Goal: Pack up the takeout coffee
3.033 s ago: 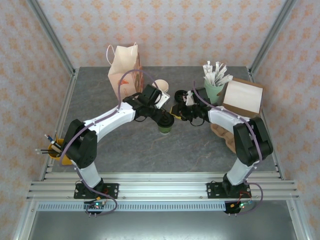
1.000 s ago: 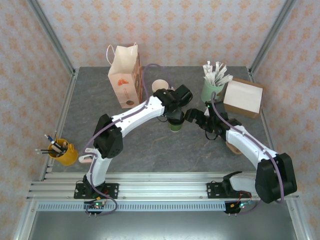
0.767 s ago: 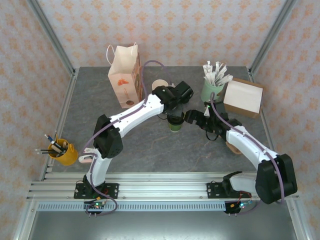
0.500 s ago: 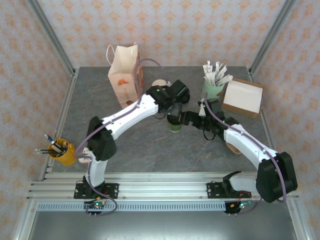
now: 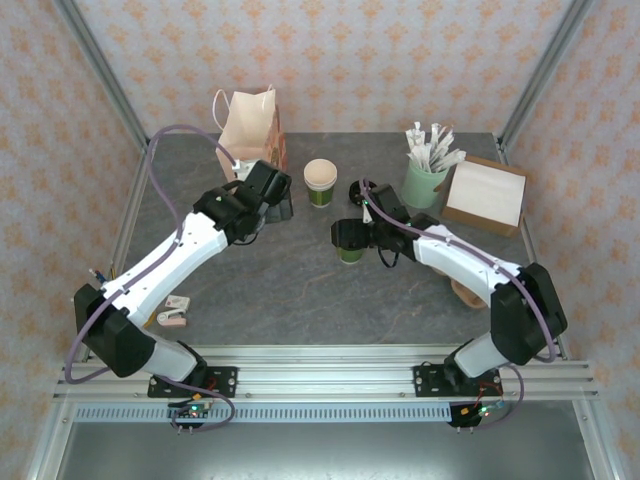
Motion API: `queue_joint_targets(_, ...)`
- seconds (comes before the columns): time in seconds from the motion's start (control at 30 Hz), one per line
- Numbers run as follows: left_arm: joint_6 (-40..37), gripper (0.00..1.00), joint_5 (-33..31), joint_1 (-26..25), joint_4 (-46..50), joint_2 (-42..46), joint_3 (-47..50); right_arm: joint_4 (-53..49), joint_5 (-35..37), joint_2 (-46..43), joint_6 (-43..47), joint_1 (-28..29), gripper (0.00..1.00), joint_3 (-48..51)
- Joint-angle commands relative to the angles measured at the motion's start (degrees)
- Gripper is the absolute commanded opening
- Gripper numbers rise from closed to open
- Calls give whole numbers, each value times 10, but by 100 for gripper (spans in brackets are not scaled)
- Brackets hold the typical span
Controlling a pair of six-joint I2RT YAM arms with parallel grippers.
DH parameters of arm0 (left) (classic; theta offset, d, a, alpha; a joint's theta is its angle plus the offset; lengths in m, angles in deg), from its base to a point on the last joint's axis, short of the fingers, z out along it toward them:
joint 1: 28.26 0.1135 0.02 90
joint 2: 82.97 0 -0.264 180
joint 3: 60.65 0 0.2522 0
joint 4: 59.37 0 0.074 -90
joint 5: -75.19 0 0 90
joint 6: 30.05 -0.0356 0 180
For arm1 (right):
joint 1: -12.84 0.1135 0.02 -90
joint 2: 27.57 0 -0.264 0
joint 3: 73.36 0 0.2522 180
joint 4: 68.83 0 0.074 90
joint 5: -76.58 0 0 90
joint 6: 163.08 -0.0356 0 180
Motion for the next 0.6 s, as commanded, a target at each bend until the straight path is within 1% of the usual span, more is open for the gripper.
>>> queue_joint_targets(0.0, 16, 100, -30, 4, -19, 11, 16, -30, 24, 17, 13, 3, 99, -27)
queue_joint_targets(0.27, 17, 100, -18, 7, -28, -1, 22, -61, 41, 43, 14, 8, 99, -49)
queue_joint_targets(0.43, 6, 100, 18, 16, -48, -4, 31, -72, 45, 57, 13, 10, 99, -58)
queue_joint_targets(0.57, 3, 100, 20, 19, -57, 1, 41, -72, 37, 69, 5, 12, 99, -68)
